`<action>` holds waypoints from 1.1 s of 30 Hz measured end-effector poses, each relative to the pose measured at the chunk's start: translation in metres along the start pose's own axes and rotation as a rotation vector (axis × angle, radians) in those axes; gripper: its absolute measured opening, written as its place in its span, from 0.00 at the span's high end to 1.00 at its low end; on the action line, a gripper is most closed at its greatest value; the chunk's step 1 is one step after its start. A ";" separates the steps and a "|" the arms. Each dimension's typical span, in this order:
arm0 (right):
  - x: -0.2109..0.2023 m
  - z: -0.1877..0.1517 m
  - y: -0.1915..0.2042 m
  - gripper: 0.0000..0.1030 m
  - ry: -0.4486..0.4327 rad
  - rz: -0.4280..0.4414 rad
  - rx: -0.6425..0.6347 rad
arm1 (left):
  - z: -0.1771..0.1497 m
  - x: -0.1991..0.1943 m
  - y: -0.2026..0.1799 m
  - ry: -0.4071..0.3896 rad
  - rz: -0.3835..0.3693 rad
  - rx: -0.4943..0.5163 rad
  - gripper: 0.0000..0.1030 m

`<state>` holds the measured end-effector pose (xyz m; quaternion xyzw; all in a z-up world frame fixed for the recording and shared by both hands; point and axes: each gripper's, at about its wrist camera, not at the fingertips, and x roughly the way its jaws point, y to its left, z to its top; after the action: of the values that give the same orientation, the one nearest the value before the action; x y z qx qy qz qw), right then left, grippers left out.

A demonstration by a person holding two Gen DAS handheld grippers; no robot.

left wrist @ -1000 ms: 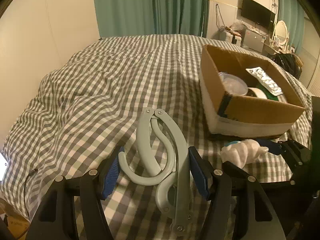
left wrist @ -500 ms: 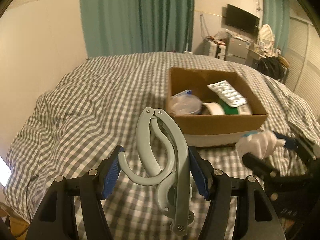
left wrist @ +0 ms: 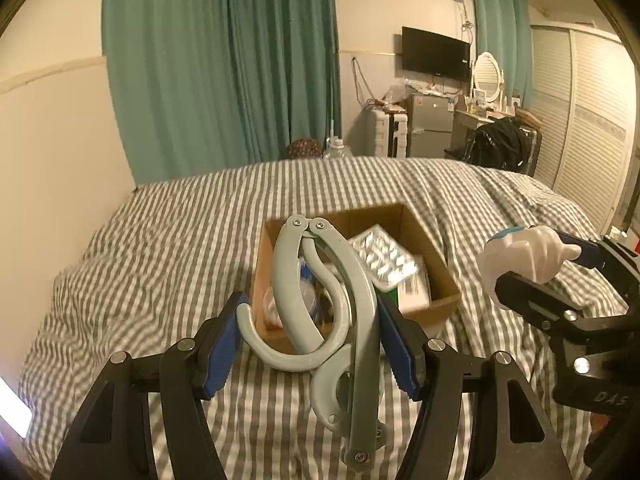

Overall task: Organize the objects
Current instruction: 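Carry the hanger and plush toy into the box and release both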

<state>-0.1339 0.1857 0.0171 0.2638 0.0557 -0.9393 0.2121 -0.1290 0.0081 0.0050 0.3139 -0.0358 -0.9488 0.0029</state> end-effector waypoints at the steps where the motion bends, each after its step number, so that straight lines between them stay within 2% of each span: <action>1: 0.001 0.005 -0.002 0.20 -0.005 0.002 -0.001 | 0.006 0.003 -0.001 -0.002 -0.001 0.005 0.36; 4: 0.008 0.025 -0.009 0.20 -0.020 -0.007 -0.008 | 0.022 0.013 -0.004 -0.014 0.020 0.023 0.36; 6: 0.016 0.038 -0.013 0.20 -0.030 -0.010 -0.011 | 0.032 0.022 -0.002 -0.014 -0.003 0.016 0.36; 16: 0.072 0.083 -0.014 0.20 -0.027 0.003 -0.056 | 0.067 0.088 0.016 0.011 -0.017 -0.011 0.36; 20: 0.103 0.086 -0.013 0.20 0.011 0.031 -0.046 | 0.072 0.116 0.024 0.033 -0.016 -0.025 0.36; 24: 0.138 0.086 -0.020 0.20 0.076 0.058 -0.006 | 0.065 0.145 0.029 0.084 -0.015 -0.026 0.36; 33: 0.186 0.056 -0.029 0.20 0.181 0.065 0.033 | 0.044 0.182 0.036 0.160 -0.037 -0.044 0.36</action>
<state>-0.3161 0.1316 -0.0320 0.3526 0.0503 -0.9051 0.2323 -0.3020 -0.0304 -0.0661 0.3894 -0.0089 -0.9210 -0.0050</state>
